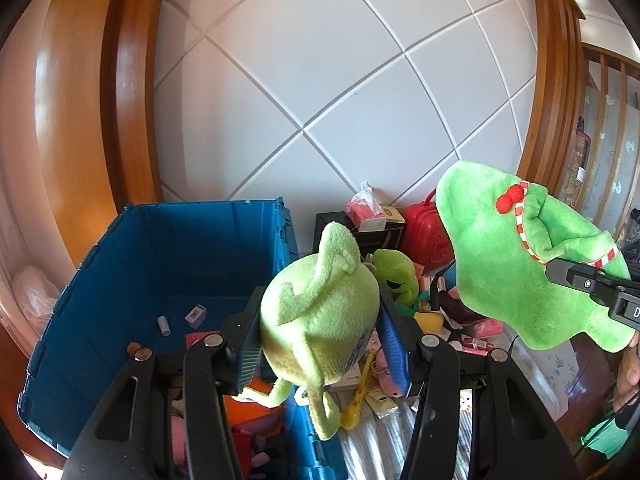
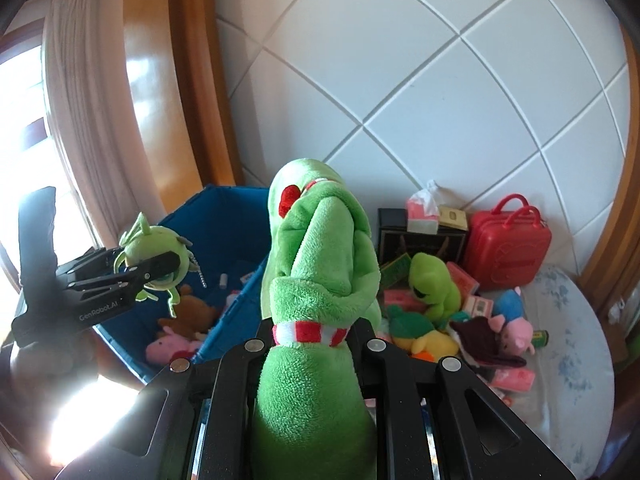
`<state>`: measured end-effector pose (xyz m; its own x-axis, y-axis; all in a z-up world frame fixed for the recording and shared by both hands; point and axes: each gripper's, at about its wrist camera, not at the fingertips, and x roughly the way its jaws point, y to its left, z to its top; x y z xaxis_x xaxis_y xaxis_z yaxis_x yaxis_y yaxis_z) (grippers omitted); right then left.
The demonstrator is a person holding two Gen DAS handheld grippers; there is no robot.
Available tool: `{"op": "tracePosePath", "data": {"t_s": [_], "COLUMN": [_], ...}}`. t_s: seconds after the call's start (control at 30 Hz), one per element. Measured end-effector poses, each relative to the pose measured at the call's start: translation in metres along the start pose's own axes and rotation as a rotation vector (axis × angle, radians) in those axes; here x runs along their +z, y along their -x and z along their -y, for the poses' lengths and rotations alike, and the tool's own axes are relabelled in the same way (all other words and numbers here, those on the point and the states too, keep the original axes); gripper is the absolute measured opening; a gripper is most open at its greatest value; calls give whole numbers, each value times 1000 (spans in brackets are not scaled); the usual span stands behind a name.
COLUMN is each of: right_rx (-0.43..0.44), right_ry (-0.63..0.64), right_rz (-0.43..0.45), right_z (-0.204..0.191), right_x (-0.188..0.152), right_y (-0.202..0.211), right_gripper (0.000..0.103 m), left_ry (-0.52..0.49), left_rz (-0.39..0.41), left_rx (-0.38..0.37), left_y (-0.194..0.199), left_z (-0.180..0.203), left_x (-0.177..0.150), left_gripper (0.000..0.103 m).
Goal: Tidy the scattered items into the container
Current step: 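Carry both green plushes with both tools over the blue crate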
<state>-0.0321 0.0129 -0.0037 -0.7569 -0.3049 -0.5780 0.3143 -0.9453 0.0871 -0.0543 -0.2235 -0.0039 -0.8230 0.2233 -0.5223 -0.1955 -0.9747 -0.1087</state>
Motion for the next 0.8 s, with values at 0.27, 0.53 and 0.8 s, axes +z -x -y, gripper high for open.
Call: {"op": "tracePosePath", "data": {"t_s": [0.27, 0.53, 0.8], "right_rx": [72, 145, 203], "right_ry": [53, 94, 134], "right_rz": [-12, -26, -49], "right_z": [-60, -112, -156], "right_x": [17, 36, 46], "right_y": [-41, -83, -122], "right_gripper": [17, 17, 17], "left_ry": [43, 80, 106], "left_rz": [-3, -15, -16], "left_rx": [58, 123, 175], "left_y": [-1, -9, -18], "left_z": [-65, -125, -170], "left_x": [1, 4, 10], "left_gripper": [51, 51, 51]}}
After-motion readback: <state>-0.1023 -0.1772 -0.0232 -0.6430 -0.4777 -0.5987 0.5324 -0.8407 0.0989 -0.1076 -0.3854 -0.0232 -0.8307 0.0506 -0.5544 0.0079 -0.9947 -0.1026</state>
